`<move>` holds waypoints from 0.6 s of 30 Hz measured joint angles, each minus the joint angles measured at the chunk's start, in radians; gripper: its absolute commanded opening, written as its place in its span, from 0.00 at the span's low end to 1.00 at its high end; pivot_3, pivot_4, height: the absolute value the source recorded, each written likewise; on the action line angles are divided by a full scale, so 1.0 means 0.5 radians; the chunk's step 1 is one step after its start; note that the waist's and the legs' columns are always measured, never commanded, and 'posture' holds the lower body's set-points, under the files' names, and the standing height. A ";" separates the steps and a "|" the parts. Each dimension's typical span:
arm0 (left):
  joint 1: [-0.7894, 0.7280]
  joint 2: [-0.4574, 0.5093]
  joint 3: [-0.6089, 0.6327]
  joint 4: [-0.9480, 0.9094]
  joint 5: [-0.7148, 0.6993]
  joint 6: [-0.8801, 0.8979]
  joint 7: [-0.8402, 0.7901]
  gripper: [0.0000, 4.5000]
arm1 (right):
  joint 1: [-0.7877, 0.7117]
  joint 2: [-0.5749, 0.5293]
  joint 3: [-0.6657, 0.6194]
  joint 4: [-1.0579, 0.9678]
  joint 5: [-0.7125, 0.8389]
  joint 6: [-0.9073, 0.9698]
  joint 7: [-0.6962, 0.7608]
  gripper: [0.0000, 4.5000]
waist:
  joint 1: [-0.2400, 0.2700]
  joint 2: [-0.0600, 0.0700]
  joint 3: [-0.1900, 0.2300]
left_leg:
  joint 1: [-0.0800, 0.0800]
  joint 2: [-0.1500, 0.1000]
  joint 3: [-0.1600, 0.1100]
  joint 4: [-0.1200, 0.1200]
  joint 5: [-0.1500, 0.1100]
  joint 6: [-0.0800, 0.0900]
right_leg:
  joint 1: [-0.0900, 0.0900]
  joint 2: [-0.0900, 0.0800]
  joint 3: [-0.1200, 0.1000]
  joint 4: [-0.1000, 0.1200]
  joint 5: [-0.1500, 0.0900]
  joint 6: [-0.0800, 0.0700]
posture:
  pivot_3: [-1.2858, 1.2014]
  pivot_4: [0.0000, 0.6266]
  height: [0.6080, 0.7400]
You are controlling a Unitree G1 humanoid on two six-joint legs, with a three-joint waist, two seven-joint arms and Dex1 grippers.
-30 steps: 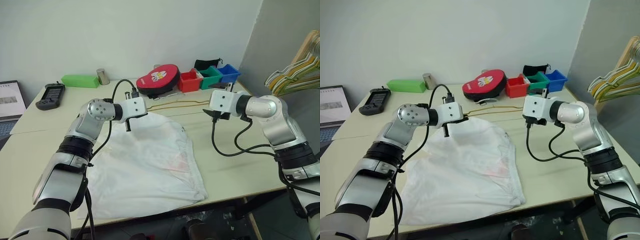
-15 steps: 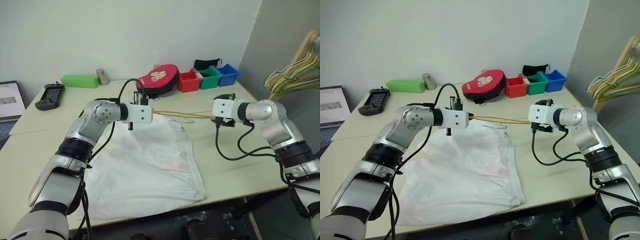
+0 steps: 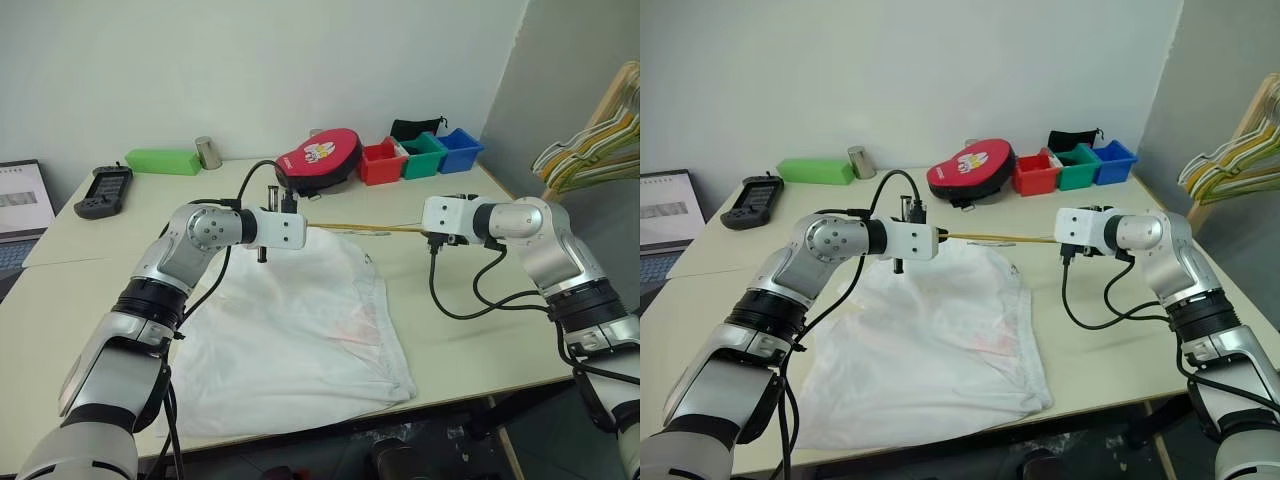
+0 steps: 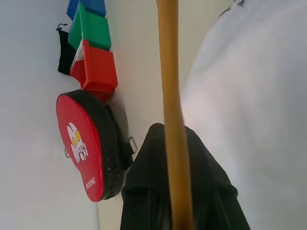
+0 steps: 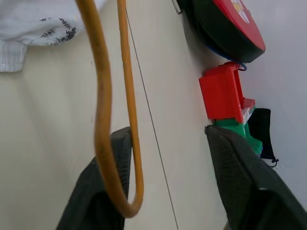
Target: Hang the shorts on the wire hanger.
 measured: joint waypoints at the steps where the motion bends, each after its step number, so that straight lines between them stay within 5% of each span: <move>1: 0.000 0.000 0.000 0.000 -0.002 0.000 0.002 0.00 | 0.000 0.000 0.000 0.000 -0.001 -0.003 0.000 0.32 | 0.000 0.000 0.000 | 0.000 0.000 0.000 0.000 0.000 0.000 | 0.000 0.000 0.000 0.000 0.000 0.000 | 0.48 0.01 1.00; 7: 0.000 -0.006 0.002 0.000 -0.004 0.000 0.031 0.00 | 0.010 -0.009 0.001 0.000 -0.005 -0.040 -0.001 0.01 | 0.000 0.000 0.000 | 0.000 0.000 0.000 0.000 0.000 0.000 | 0.000 0.000 0.000 0.000 0.000 0.000 | 0.48 0.01 1.00; 15: -0.004 -0.010 0.012 0.000 0.000 -0.025 0.068 0.00 | 0.046 -0.025 0.020 -0.004 -0.009 -0.077 0.002 0.01 | 0.000 -0.001 -0.001 | 0.000 0.000 -0.001 0.001 0.000 0.000 | 0.000 0.000 0.000 0.000 0.000 0.000 | 0.48 0.00 1.00; 16: -0.006 -0.010 0.012 0.005 0.000 -0.037 0.073 0.12 | 0.047 -0.030 0.020 -0.008 -0.009 -0.077 0.002 0.00 | 0.000 -0.001 -0.001 | 0.000 0.000 0.000 0.001 0.000 0.000 | 0.000 0.000 0.000 0.000 0.000 0.000 | 0.48 0.00 1.00; 18: -0.009 -0.016 0.012 0.007 -0.019 -0.054 0.064 0.18 | 0.053 -0.037 0.020 -0.024 -0.009 -0.076 0.002 0.00 | 0.000 -0.001 -0.001 | 0.000 0.000 0.000 0.001 0.000 0.000 | 0.000 0.000 0.000 0.000 0.000 0.000 | 0.48 0.00 1.00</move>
